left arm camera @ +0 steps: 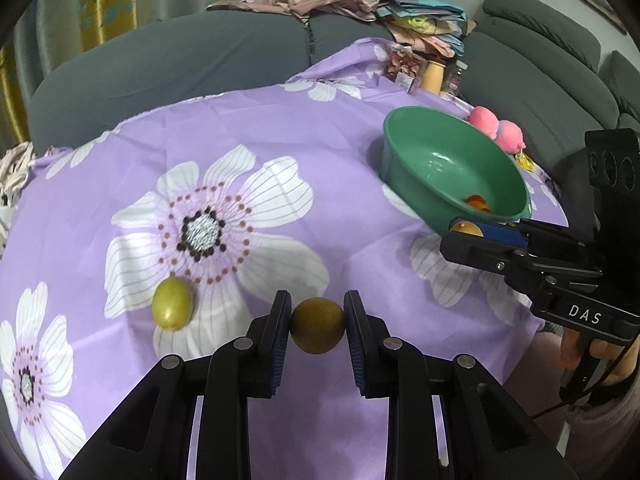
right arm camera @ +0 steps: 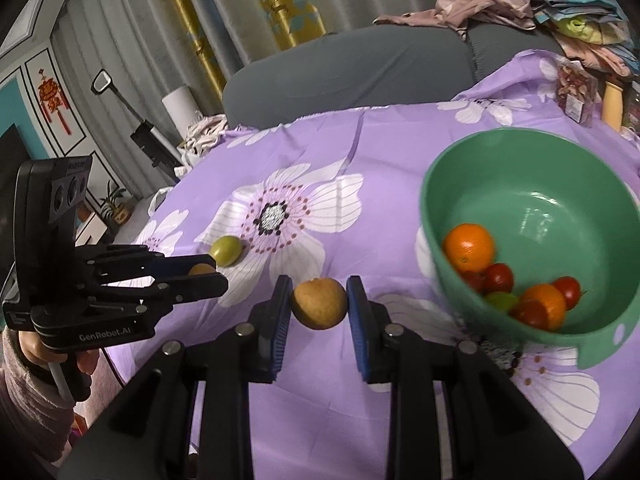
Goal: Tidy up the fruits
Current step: 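Carry both yellow plums in the two grippers over the green bowl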
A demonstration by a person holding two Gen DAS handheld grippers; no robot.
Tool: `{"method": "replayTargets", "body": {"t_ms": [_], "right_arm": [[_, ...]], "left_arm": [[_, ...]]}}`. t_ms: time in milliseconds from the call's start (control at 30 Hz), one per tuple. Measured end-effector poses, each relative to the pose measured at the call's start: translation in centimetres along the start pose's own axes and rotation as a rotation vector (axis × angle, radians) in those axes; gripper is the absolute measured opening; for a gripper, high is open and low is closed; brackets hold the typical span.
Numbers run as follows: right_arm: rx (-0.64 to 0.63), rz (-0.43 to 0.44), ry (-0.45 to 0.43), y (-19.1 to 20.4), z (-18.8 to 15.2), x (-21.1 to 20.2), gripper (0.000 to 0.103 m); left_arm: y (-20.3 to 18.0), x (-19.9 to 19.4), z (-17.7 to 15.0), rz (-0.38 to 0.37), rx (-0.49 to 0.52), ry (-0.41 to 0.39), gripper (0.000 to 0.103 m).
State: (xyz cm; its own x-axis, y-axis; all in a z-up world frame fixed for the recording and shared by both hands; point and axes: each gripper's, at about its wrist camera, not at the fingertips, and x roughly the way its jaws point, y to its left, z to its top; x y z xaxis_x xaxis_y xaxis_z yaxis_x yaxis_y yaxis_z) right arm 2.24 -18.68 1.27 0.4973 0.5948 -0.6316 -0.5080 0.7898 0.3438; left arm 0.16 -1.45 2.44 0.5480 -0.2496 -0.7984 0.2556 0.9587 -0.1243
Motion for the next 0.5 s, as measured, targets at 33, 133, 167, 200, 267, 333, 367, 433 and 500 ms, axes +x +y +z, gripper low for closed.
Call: {"method": "replayTargets", "body": {"t_ms": [33,133,167,200,267,333,367,433,500], "right_arm": [[0.006,-0.004,-0.009,-0.3,0.1,-0.3,0.028],[0.017,-0.016,-0.027,-1.1,0.3,-1.0,0.028],[0.019,-0.018,-0.032,-1.2,0.3,-1.2,0.028],[0.023,-0.023,-0.040,-1.6,0.3,-1.5,0.028],[0.030,-0.032,-0.051,-2.0,0.5,-1.9,0.028],[0.041,-0.042,-0.065,-2.6,0.5,-2.4,0.028],[0.045,-0.048,-0.071,-2.9,0.6,-2.7,0.028],[0.053,-0.057,-0.082,-3.4,0.6,-3.2,0.028],[0.061,-0.067,-0.089,-4.0,0.7,-3.6,0.028]], "left_arm": [[-0.3,0.1,0.3,-0.002,0.005,-0.004,0.027],[-1.0,0.2,1.0,-0.010,0.018,-0.013,0.027],[-1.3,0.3,1.4,-0.012,0.027,-0.017,0.027],[-1.7,0.3,1.7,-0.014,0.033,-0.020,0.027],[-2.3,0.4,2.1,-0.019,0.044,-0.027,0.027],[-2.7,0.6,2.6,-0.023,0.054,-0.030,0.027],[-2.9,0.7,2.8,-0.026,0.057,-0.033,0.027],[-3.5,0.9,3.4,-0.035,0.067,-0.037,0.027],[-4.0,1.1,3.9,-0.041,0.074,-0.043,0.027]]}}
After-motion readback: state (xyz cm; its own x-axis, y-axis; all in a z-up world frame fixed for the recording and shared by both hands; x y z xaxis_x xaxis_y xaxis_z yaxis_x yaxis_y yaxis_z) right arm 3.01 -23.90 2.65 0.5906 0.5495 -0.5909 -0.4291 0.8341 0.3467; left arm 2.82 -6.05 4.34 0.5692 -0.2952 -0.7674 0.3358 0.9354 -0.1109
